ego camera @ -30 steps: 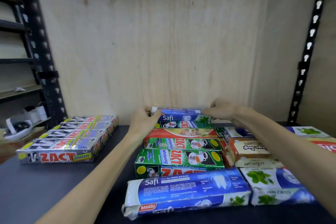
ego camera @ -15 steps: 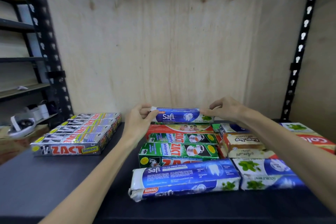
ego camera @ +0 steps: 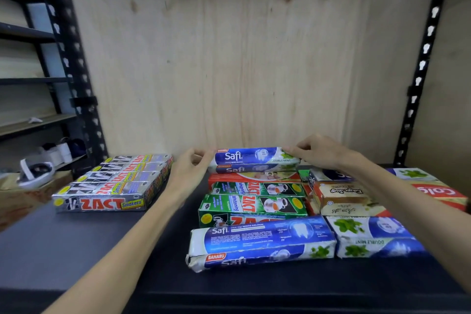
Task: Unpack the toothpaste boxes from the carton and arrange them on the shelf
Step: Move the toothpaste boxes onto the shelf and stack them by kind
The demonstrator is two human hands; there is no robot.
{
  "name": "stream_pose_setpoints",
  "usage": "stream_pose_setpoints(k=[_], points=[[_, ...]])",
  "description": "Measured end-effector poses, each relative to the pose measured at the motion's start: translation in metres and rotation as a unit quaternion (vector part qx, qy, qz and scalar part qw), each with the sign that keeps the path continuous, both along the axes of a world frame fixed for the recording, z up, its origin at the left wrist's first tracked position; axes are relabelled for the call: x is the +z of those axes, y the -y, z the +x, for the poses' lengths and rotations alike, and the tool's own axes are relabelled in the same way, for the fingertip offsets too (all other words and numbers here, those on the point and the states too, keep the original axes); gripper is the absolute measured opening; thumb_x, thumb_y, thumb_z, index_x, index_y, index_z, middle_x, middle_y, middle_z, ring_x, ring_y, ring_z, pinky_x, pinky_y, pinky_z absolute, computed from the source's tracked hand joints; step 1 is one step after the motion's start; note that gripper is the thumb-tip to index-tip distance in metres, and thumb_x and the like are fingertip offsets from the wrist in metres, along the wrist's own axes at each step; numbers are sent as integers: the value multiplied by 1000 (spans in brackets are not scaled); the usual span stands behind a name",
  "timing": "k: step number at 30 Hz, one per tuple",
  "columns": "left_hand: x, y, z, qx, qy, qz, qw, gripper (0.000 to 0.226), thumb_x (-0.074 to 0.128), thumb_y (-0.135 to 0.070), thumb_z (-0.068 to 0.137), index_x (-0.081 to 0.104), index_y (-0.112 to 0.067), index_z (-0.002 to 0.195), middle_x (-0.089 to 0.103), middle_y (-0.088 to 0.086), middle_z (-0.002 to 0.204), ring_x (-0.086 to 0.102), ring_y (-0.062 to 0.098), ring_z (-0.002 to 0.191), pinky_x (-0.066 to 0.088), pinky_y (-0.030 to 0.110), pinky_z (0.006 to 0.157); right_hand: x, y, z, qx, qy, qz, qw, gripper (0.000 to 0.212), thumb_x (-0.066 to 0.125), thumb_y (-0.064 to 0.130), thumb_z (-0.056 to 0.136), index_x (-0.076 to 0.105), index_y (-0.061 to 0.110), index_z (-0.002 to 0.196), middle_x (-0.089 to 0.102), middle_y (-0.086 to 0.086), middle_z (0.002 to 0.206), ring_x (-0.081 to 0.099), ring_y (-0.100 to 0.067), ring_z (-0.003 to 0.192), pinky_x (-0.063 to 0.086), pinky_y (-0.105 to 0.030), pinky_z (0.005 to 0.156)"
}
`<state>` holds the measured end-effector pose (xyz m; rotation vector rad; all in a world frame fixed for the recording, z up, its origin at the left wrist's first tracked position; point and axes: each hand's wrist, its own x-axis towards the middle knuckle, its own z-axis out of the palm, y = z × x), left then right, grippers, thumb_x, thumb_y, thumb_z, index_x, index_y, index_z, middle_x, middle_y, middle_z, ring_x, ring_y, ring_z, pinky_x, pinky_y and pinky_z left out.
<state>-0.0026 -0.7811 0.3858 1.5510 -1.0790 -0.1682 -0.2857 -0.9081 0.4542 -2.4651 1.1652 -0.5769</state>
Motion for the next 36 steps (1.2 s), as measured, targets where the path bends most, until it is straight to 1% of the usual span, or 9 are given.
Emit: stream_pose_setpoints(k=[3, 7, 12, 16, 21, 25, 29, 33, 36], points=[[2, 1, -1, 15, 3, 6, 1000, 37, 58, -53, 95, 69, -18, 91, 75, -4, 86, 71, 10, 85, 53, 31, 78, -4, 2, 9, -7, 14, -1, 1000, 58, 46, 61, 97, 78, 12, 99, 77, -3, 85, 72, -16, 75, 55, -36, 73], [6, -1, -5, 2, 18, 17, 1000, 46, 48, -53, 101, 69, -14, 90, 74, -7, 84, 66, -6, 74, 46, 10, 63, -11, 6, 17, -40, 38, -58, 997, 57, 49, 60, 96, 79, 12, 95, 73, 3, 76, 66, -8, 66, 49, -27, 60], [3, -6, 9, -127, -43, -12, 991, 43, 68, -51, 86, 64, -25, 120, 72, -6, 114, 67, 8, 109, 57, 29, 89, -13, 8, 20, -52, 45, -86, 994, 53, 51, 59, 96, 77, 13, 102, 76, -3, 93, 62, -5, 69, 51, -28, 64], [-2, -11, 14, -185, -40, -12, 982, 46, 76, -27, 86, 59, -21, 128, 72, -3, 119, 67, 14, 112, 58, 33, 89, -13, 6, 20, -49, 40, -84, 995, 53, 51, 59, 96, 77, 13, 99, 75, -1, 86, 65, -8, 70, 55, -32, 69], [-1, -6, 9, -162, -56, -35, 985, 36, 71, -28, 91, 57, -20, 123, 74, -1, 113, 71, 17, 106, 60, 33, 82, -14, 4, 18, -47, 64, -75, 994, 59, 47, 61, 95, 71, 11, 78, 71, -2, 69, 67, -18, 64, 49, -31, 59], [-4, 1, 6, -137, -74, -23, 988, 37, 69, -42, 90, 56, -20, 116, 76, 0, 107, 73, 20, 103, 61, 42, 81, -17, 4, 16, -25, 40, -91, 995, 53, 56, 68, 87, 71, 19, 99, 73, 3, 90, 67, -11, 78, 57, -34, 71], [-4, 5, 1, -71, -11, -22, 997, 45, 67, -55, 84, 57, -22, 112, 73, -9, 104, 72, 8, 97, 61, 32, 75, -16, 5, 18, -5, 21, -93, 995, 49, 76, 52, 81, 69, 15, 112, 73, -2, 107, 64, -13, 86, 50, -24, 66], [-8, -3, 4, -111, -20, 4, 994, 50, 80, -36, 82, 55, -24, 123, 72, -10, 113, 72, 6, 99, 60, 28, 80, -10, 7, 20, -1, -28, -87, 996, 54, 83, 53, 73, 67, 14, 107, 72, -2, 100, 62, -7, 78, 40, -20, 57], [-10, -3, 6, -139, -10, -3, 990, 50, 78, -16, 87, 56, -19, 131, 73, -4, 117, 71, 11, 106, 59, 32, 90, -8, 10, 25, -6, -34, -83, 996, 71, 85, 48, 73, 58, 11, 127, 70, -5, 115, 66, -15, 92, 49, -24, 69]])
